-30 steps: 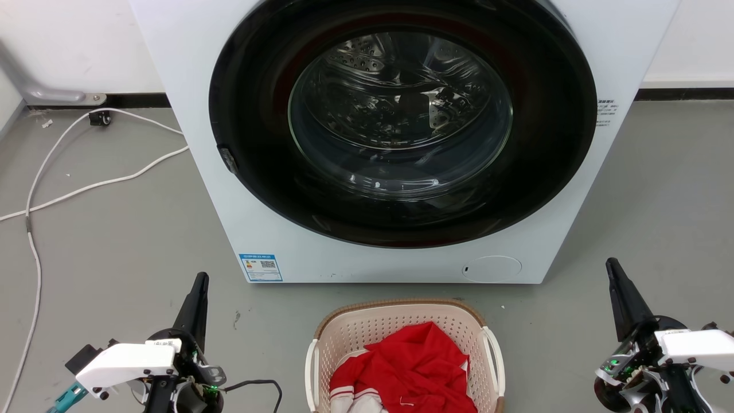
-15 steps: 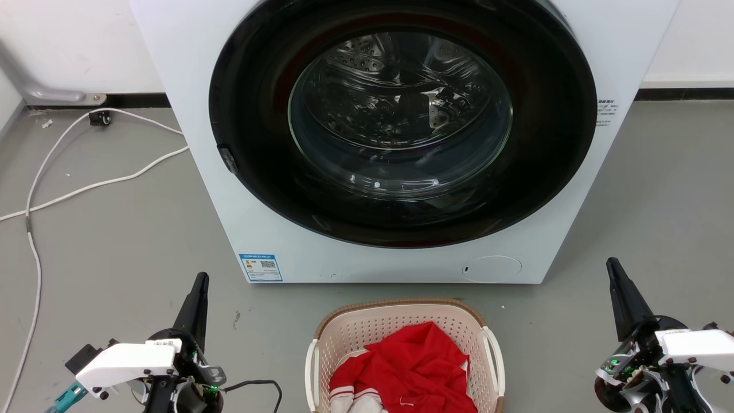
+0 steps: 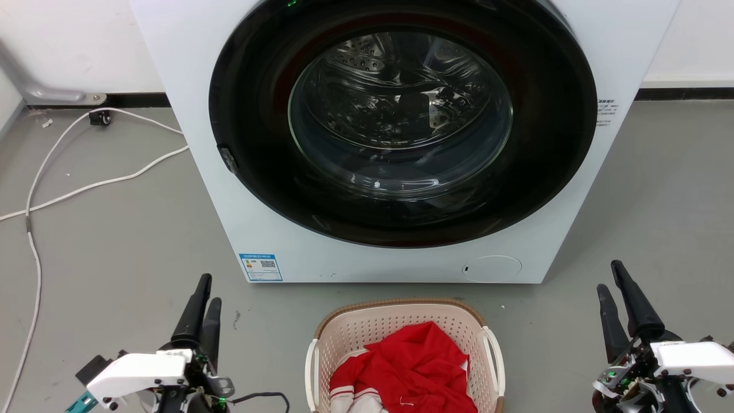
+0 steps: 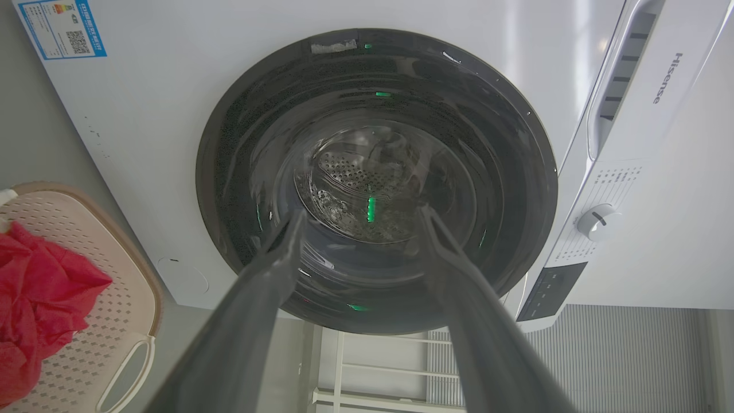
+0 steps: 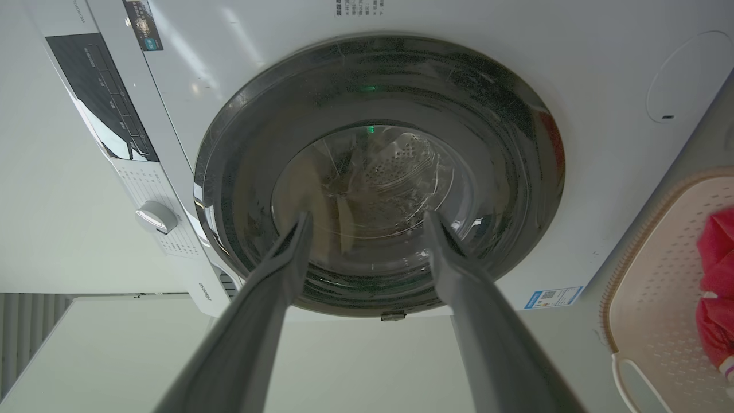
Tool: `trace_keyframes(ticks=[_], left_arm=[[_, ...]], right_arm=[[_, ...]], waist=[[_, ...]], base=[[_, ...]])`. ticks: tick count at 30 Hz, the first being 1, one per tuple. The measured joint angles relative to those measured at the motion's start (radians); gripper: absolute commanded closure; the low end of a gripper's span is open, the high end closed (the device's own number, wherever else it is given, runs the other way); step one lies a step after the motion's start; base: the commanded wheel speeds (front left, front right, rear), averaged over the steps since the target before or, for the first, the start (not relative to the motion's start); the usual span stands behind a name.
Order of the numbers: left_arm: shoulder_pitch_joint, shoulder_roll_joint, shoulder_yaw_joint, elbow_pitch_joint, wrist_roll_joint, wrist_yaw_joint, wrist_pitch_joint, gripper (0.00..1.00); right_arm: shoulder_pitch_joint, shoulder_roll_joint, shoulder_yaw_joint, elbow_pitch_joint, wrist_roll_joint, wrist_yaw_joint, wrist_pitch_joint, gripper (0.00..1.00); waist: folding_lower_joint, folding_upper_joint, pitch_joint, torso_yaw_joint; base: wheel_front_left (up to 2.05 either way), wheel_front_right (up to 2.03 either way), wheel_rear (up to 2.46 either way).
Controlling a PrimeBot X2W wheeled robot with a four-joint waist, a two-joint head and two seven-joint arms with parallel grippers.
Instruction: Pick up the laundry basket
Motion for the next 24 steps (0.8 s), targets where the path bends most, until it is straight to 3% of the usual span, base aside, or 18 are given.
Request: trace_keyframes(ticks=[10,24], left_arm=[[0.000,-0.001,-0.044,-0.048,0.080,0.000,-0.049,0.00],[0.000,-0.001,-0.086,-0.099,0.398,0.000,-0.104,0.00]], right_arm=[[0.014,-0.005,0.033,-0.037,-0.072,0.000,-0.052,0.00],[0.015,-0.010,0.040,-0.064,-0.369,0.000,-0.110,0.00]], waist=[[0.0000,0.0000,0.003,0.000],[0.0000,0.0000,0.010,0.000]], base=[[0.00,0.00,0.00],[0.00,0.00,0.00]])
